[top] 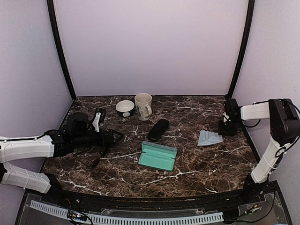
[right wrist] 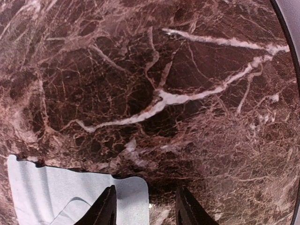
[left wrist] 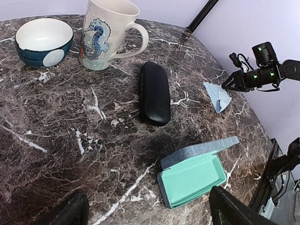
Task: Organize the sunglasses
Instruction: Pick up the glasses cleaning cloth from the center of the board, then fold the glasses cleaning cloth at the center of the board.
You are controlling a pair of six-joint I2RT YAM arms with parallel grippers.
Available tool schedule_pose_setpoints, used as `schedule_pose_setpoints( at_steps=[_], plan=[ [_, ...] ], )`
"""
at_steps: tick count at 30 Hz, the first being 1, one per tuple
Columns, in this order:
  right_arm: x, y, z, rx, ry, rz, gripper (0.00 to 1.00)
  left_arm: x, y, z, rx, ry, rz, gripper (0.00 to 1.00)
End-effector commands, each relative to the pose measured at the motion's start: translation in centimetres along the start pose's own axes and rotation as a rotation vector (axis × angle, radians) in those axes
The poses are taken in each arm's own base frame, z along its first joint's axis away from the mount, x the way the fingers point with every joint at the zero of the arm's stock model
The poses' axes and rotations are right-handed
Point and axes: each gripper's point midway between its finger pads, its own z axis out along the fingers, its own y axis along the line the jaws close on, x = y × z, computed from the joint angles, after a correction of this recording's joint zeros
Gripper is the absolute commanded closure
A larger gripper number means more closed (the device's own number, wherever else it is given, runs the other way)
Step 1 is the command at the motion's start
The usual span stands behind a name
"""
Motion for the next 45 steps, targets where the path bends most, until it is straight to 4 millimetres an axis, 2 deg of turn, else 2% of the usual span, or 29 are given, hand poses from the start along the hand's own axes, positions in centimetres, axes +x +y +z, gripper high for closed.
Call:
schedule_pose_setpoints(
  at_steps=[1, 4, 10, 16, 21, 25, 31, 36, 40, 43, 45],
  plan=[
    [-0.9, 0.7, 1.1, -0.055, -0.012, 0.011, 0.60, -0.1, -0.4, 0.1, 0.029, -0.009, 0.017, 0.09],
    [-0.7, 0.9, 1.7, -0.071, -0.001, 0.010, 0.65, -0.1, -0.4, 0.2, 0.029, -0.006, 0.019, 0.09],
    [0.6, 1.0, 2.0, -0.090, 0.026, 0.006, 0.80, 0.1, -0.1, 0.3, 0.021, -0.005, 0.019, 0.09],
    [0.8, 1.1, 0.5, -0.113, -0.004, 0.013, 0.94, 0.2, -0.4, 0.8, 0.032, 0.010, 0.017, 0.09],
    [0.4, 1.3, -0.9, -0.137, -0.039, 0.007, 1.00, 0.2, -0.5, 1.0, 0.041, 0.017, 0.010, 0.09],
    [0.3, 2.0, -1.8, -0.177, -0.050, -0.015, 1.00, 0.4, -0.5, 1.1, 0.042, 0.022, 0.001, 0.09],
    [-0.5, 4.0, -5.8, -0.228, -0.136, -0.071, 1.00, 0.2, -0.4, 1.2, 0.035, 0.023, 0.001, 0.09],
    [-0.4, 7.9, -10.4, -0.338, -0.194, -0.184, 1.00, -0.2, -1.2, 1.5, 0.053, 0.013, 0.035, 0.12],
    [0.6, 11.8, -15.2, -0.456, -0.229, -0.322, 1.00, -0.5, -2.9, 1.8, 0.090, -0.002, 0.123, 0.16],
    [1.8, 14.5, -19.3, -0.562, -0.255, -0.419, 1.00, -0.9, -4.9, 2.3, 0.148, -0.004, 0.209, 0.18],
    [2.5, 15.9, -22.1, -0.631, -0.275, -0.471, 1.00, -1.0, -6.9, 2.5, 0.219, -0.001, 0.271, 0.20]
  ],
)
